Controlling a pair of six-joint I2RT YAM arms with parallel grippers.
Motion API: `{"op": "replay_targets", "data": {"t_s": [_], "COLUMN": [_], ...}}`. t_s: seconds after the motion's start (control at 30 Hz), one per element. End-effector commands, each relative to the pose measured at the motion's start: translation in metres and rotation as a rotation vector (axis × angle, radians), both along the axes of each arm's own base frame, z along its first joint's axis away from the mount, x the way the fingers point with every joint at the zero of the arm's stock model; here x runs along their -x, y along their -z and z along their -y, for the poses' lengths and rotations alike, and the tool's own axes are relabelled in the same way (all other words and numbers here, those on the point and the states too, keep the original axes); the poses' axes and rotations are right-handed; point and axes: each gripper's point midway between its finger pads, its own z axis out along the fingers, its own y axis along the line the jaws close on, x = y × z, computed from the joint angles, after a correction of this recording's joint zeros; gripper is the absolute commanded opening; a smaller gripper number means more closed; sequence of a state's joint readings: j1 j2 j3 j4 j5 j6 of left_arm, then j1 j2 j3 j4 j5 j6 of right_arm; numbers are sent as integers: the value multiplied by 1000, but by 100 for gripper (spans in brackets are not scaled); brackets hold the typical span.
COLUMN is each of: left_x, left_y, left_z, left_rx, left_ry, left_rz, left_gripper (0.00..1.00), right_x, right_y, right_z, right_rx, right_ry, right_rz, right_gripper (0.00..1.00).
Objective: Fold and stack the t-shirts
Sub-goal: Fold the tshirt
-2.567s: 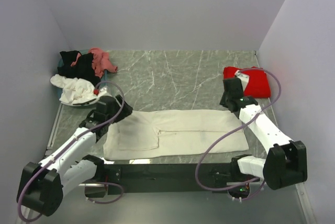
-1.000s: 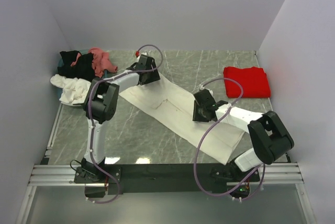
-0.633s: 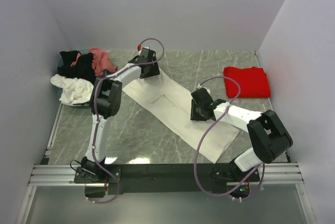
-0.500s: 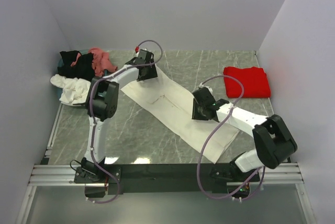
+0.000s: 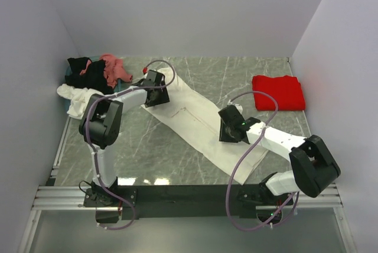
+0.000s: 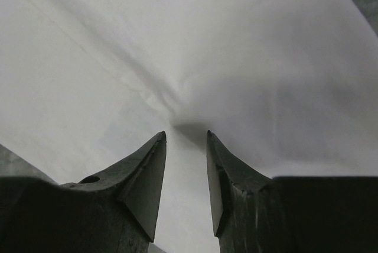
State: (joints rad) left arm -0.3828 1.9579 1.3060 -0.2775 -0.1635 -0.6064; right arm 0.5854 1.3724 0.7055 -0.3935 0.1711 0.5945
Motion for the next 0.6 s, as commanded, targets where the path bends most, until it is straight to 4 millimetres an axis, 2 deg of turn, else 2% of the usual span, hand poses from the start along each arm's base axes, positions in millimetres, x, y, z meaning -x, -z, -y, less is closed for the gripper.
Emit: {"op": "replay_targets", "data": {"t_s": [0.0, 0.03, 0.2, 0.23, 0.27, 0.43, 0.5, 0.53, 0.57], "left_x": [-12, -12, -29, -30, -37, -55, -67, -69, -78], "left_y": [6, 14, 15, 22, 17, 24, 19, 26, 19], "left_z": [8, 8, 7, 7, 9, 12, 15, 16, 19], "left_rx": [20, 11, 9, 1, -2, -23, -21, -23, -15], "left_ry": [10, 10, 9, 11, 22, 38, 48, 53, 59], "left_rz": [-1, -18, -6, -20, -4, -4, 14, 3, 24], "left_gripper": [72, 72, 72, 72, 72, 72, 72, 72, 72], "right_x": [5, 7, 18, 21, 23, 34, 38, 39, 40], "right_y": [0, 4, 10, 11, 12, 10, 8, 9, 6], "right_z": [-6, -7, -24, -28, -31, -55, -69, -73, -83], "right_rx": [3, 14, 8, 7, 5, -13, -31, -31, -45], "right_ry": [7, 6, -39, -50, -56, -106, -137, -148, -168], "right_rz": [1, -10, -32, -40, -44, -55, -60, -67, -62], "right_gripper": [41, 41, 41, 41, 41, 41, 41, 41, 41]}}
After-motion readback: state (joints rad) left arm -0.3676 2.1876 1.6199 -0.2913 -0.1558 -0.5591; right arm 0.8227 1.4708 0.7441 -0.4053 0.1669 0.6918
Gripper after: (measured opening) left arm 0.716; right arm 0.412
